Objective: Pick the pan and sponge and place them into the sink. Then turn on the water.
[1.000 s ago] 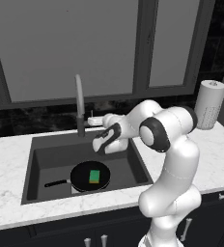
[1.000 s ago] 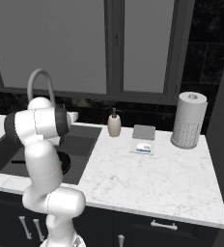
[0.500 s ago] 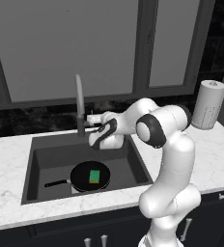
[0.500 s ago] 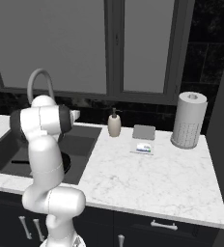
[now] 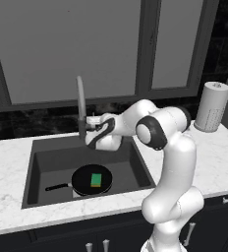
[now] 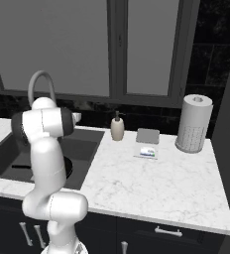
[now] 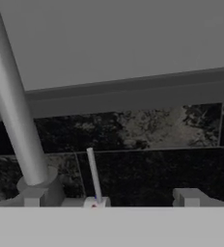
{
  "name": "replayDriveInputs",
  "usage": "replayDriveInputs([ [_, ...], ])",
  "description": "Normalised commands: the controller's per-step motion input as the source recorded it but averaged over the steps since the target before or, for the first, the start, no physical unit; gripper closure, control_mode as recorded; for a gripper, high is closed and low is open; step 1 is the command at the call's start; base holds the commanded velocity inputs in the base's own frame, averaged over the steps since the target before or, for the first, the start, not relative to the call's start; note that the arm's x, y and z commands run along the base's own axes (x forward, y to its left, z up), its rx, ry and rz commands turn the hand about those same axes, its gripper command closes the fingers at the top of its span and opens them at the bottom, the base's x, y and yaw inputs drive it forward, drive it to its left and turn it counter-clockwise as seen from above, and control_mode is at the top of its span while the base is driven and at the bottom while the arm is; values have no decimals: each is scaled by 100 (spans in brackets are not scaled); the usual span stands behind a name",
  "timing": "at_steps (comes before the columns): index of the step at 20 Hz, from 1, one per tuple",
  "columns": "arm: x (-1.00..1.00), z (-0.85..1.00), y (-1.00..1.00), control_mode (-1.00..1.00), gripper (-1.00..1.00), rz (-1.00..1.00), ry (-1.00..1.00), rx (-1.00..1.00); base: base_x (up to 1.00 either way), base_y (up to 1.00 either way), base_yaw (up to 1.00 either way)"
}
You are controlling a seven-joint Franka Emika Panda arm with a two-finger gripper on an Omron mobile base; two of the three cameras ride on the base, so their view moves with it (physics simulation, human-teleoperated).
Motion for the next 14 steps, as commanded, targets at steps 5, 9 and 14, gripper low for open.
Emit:
replayDriveInputs([
  [5,17,-4,1,-100,-100,0,0,0,0,0,0],
  [9,13,-11,0,-100,-100,0,0,0,0,0,0],
  [14,22,-14,0,-100,-100,0,0,0,0,0,0],
])
